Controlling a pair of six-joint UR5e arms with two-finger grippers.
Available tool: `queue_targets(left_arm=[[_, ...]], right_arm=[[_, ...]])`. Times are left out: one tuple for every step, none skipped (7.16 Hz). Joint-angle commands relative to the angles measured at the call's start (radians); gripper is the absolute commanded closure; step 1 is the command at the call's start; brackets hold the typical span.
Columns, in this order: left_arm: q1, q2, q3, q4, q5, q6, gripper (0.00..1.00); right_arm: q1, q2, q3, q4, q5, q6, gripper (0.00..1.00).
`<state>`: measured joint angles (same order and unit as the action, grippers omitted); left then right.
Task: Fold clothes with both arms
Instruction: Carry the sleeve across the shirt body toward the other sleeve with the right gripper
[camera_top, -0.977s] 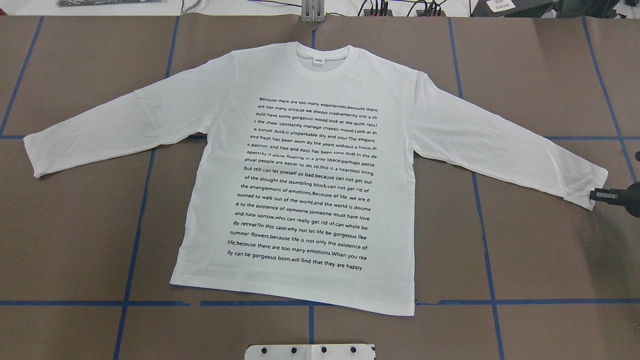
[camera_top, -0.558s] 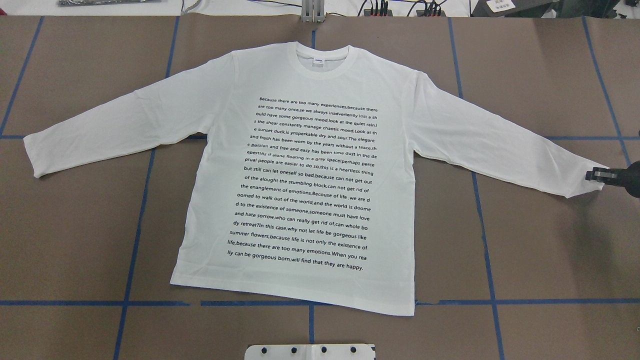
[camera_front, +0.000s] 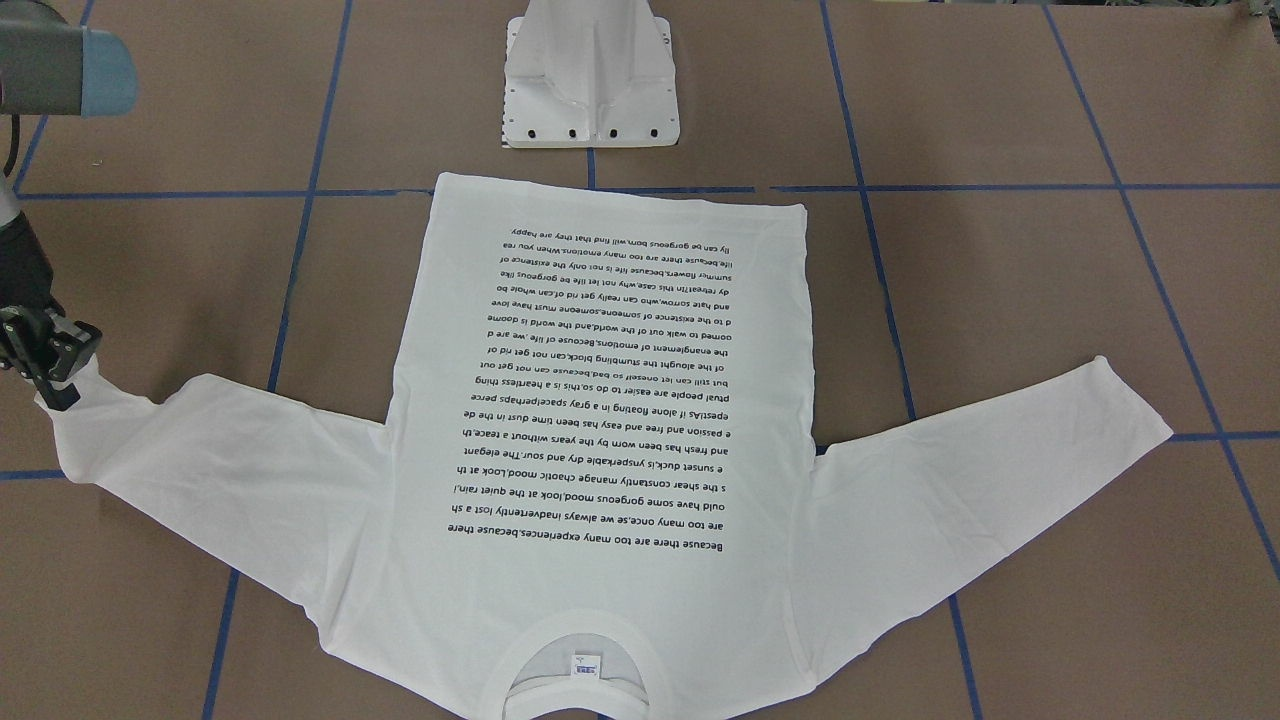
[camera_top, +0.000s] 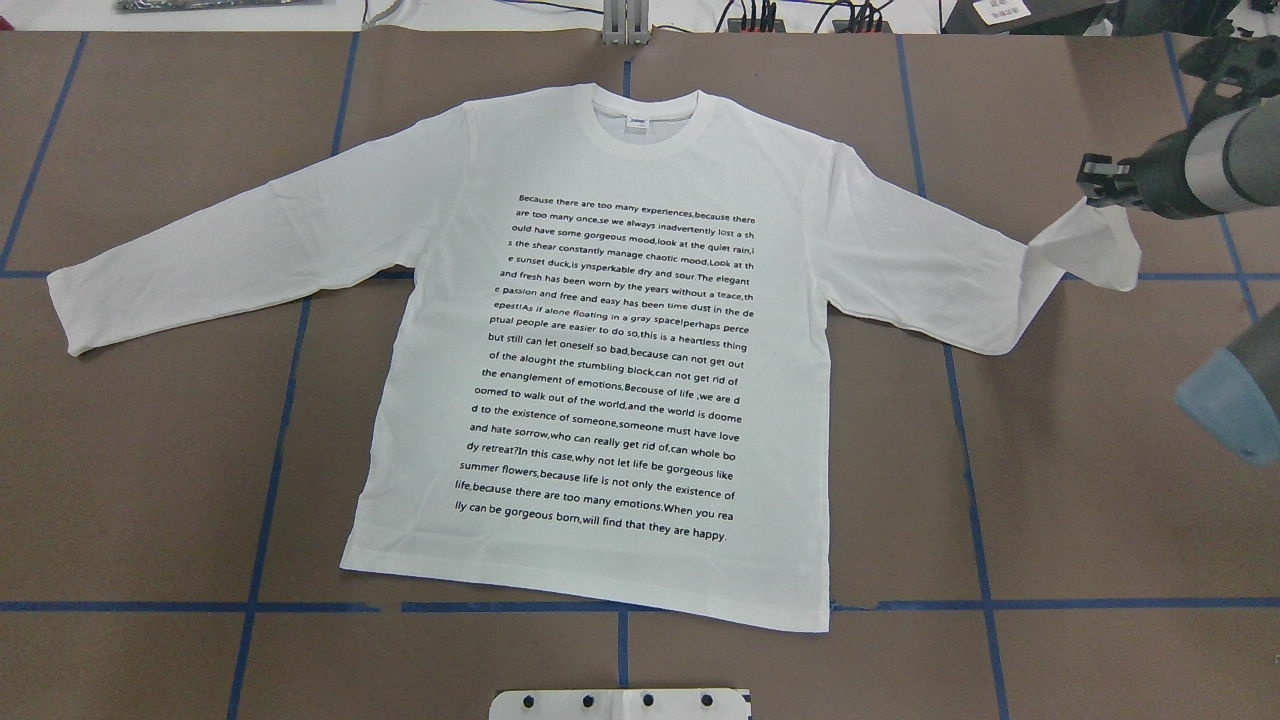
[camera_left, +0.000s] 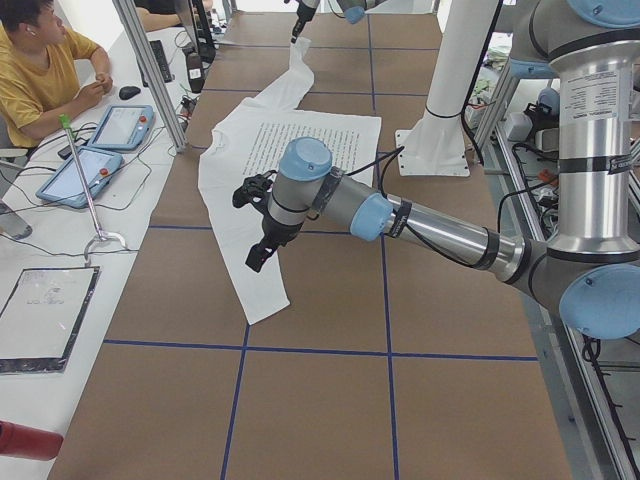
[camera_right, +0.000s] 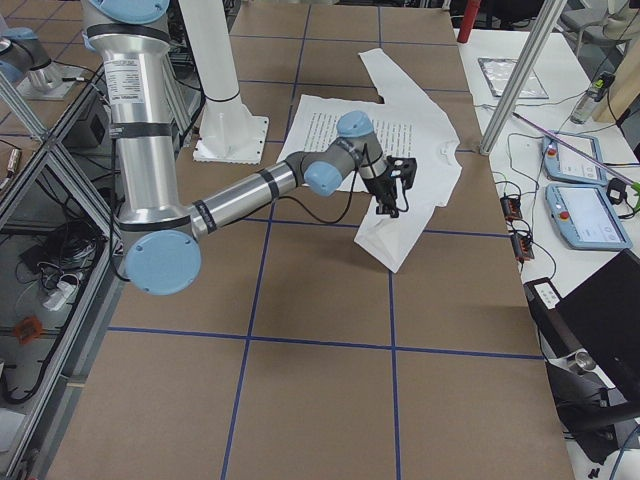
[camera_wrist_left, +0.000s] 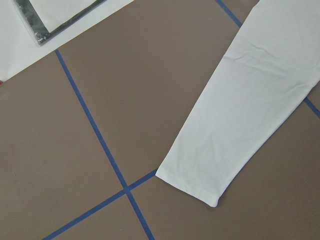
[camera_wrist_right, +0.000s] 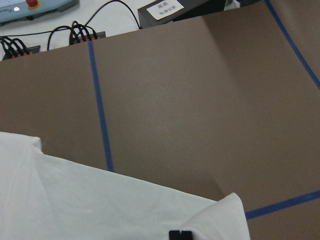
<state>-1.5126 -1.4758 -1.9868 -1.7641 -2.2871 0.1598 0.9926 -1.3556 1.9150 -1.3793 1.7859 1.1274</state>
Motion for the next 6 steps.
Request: queue_targets(left_arm=[[0.000, -0.003, 0.003, 0.000, 0.000, 0.000, 0.00], [0.000, -0.004, 0.005, 0.000, 0.000, 0.000, 0.00], [0.000, -0.009, 0.008, 0.000, 0.000, 0.000, 0.00], [0.000, -0.009, 0.008, 0.000, 0.000, -0.002, 0.00], [0.000, -0.011, 0.010, 0.000, 0.000, -0.002, 0.00], [0.000, -0.011, 0.011, 0.000, 0.000, -0.002, 0.00]], right_arm=[[-0.114, 0.316, -0.036, -0.245, -0.131, 0.102, 1.00], [-0.170, 0.401, -0.071, -0.242, -0.213, 0.123, 1.00], [-0.216, 0.496, -0.117, -0.238, -0.280, 0.126, 1.00], [-0.253, 0.595, -0.196, -0.222, -0.316, 0.126, 1.00], [-0.302, 0.681, -0.314, -0.152, -0.367, 0.174, 1.00], [-0.369, 0.779, -0.464, -0.097, -0.461, 0.224, 1.00]])
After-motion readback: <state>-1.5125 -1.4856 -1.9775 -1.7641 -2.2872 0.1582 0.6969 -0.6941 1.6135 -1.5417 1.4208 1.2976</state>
